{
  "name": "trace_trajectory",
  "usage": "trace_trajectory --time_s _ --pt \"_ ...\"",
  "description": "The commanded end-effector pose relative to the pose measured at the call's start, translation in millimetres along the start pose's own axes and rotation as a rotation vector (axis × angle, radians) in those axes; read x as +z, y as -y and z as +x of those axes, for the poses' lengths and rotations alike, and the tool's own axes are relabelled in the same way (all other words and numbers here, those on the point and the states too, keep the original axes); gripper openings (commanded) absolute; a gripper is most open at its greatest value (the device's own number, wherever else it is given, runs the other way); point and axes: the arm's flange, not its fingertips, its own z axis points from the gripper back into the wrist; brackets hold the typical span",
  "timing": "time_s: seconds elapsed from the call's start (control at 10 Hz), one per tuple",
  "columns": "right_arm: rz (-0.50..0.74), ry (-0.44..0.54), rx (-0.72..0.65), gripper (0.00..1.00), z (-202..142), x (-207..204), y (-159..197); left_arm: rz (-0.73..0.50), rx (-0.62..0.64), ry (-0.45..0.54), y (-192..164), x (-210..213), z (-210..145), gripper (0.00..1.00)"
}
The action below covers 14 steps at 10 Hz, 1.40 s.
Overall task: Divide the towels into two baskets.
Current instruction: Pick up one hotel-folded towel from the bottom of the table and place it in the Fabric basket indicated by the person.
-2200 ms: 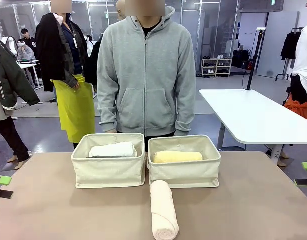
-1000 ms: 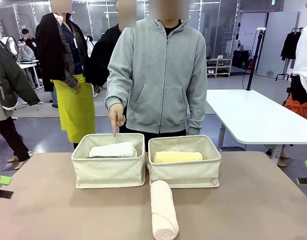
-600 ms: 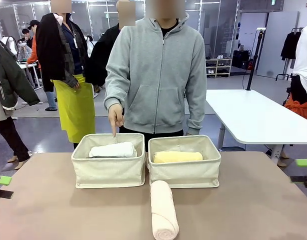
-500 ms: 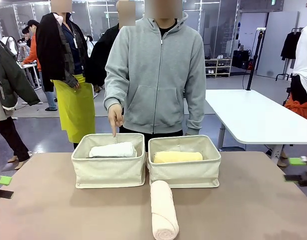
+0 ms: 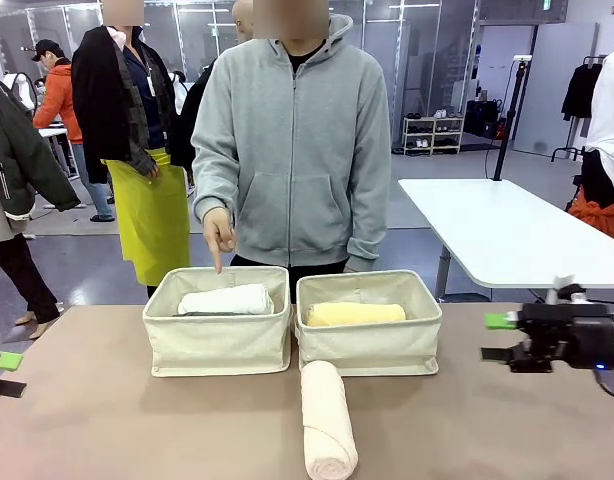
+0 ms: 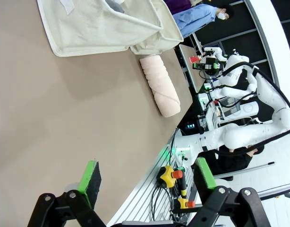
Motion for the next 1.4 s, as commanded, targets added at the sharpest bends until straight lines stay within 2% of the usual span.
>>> trace_trajectory --time_s 0.0,0.1,0.3,0.5,0.7,0.9,1.3 --pt "-0.103 -0.108 -0.052 1.00 11.3 -39.2 -16.0 -0.012 -0.008 0.016 2.5 1.8 -0.2 1.00" --pt "-0.140 -0.130 -0.076 1.00 16.2 -54.7 -19.9 -0.012 -0.008 0.016 2.5 1.8 -0.2 1.00" --pt "-0.325 -0.183 -0.105 1.00 19.7 -101.5 -23.6 -0.012 -0.008 0.016 2.5 1.8 -0.2 1.00" --pt "-0.460 -0.244 -0.167 1.00 21.3 -148.2 -33.4 -0.012 -0.008 0.016 2.5 1.8 -0.2 1.00" --pt "-0.608 -0.290 -0.174 1.00 17.5 -187.9 -41.5 -0.012 -0.008 0.016 2.5 1.8 -0.2 1.00" --pt "-0.748 -0.298 -0.177 1.00 12.7 -227.9 -50.0 -0.012 -0.008 0.016 2.5 1.8 -0.2 1.00" --pt "-0.852 -0.369 -0.139 1.00 -3.2 -281.0 -41.9 -0.012 -0.008 0.016 2.5 1.8 -0.2 1.00"
